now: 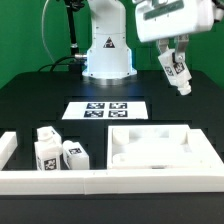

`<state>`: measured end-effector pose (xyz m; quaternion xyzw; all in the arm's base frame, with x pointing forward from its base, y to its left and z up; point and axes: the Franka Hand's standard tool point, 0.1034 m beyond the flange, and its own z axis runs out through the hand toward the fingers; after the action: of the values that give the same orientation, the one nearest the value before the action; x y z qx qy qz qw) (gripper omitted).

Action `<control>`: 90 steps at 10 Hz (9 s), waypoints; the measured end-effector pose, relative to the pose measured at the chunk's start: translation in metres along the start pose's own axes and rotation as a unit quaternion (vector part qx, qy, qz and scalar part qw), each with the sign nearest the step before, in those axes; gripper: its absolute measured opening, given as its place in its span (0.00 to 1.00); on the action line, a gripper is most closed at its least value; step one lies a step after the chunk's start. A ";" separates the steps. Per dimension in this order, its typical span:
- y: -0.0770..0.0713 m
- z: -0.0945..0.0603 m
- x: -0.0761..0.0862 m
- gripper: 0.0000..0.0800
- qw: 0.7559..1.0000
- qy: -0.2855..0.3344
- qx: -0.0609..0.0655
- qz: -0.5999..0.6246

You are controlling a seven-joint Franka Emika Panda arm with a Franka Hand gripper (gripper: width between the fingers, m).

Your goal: Assemble one leg

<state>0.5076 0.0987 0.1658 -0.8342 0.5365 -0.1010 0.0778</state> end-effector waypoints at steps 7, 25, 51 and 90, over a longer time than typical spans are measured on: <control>-0.027 0.000 0.032 0.36 0.993 0.033 0.020 -0.114; -0.066 0.052 0.036 0.36 0.882 0.180 0.081 -0.429; -0.095 0.091 0.031 0.36 0.872 0.094 0.018 -0.480; -0.105 0.107 0.048 0.35 0.992 -0.021 -0.104 0.073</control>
Offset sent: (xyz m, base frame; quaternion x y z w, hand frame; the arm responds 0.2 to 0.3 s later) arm 0.0000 0.0000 0.0000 0.0000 0.0000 0.0000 1.0000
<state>0.6463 0.1004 0.0914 -0.7985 0.6015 -0.0214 0.0085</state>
